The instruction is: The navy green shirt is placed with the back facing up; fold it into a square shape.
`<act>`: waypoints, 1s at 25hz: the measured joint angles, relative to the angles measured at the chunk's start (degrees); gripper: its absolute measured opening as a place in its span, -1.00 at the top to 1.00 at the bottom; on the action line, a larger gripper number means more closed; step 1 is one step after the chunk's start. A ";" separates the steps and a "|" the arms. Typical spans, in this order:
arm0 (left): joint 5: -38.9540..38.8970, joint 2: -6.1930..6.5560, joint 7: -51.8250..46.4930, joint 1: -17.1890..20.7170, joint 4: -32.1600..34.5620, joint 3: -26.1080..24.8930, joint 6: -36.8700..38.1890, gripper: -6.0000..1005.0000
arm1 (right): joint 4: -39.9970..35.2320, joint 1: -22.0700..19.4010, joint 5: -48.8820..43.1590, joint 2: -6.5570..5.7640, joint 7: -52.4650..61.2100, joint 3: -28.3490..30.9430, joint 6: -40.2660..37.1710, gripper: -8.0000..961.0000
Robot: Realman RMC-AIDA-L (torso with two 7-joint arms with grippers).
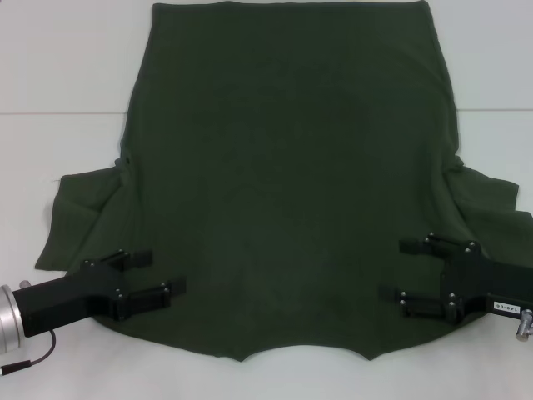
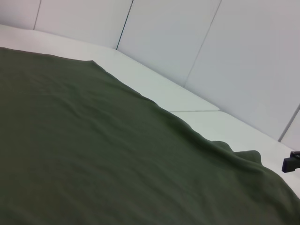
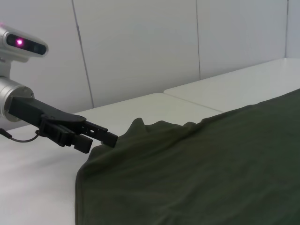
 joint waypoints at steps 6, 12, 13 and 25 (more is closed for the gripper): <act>0.00 0.00 -0.23 0.01 0.00 -0.15 -0.33 -0.83 | 0.01 0.00 0.00 0.00 0.00 0.01 0.01 -0.87; -1.36 0.00 -0.41 -0.02 0.01 -0.33 -0.61 -0.83 | 0.01 0.25 0.00 0.00 0.00 0.03 0.05 -0.87; -1.64 0.00 -0.45 0.03 0.00 -0.37 -0.69 -0.83 | 0.02 0.31 0.00 0.00 0.00 0.03 0.07 -0.87; -0.74 3.57 -31.05 -2.28 1.56 -4.33 -9.76 -0.83 | 0.29 0.66 0.00 0.00 0.00 -0.05 0.23 -0.87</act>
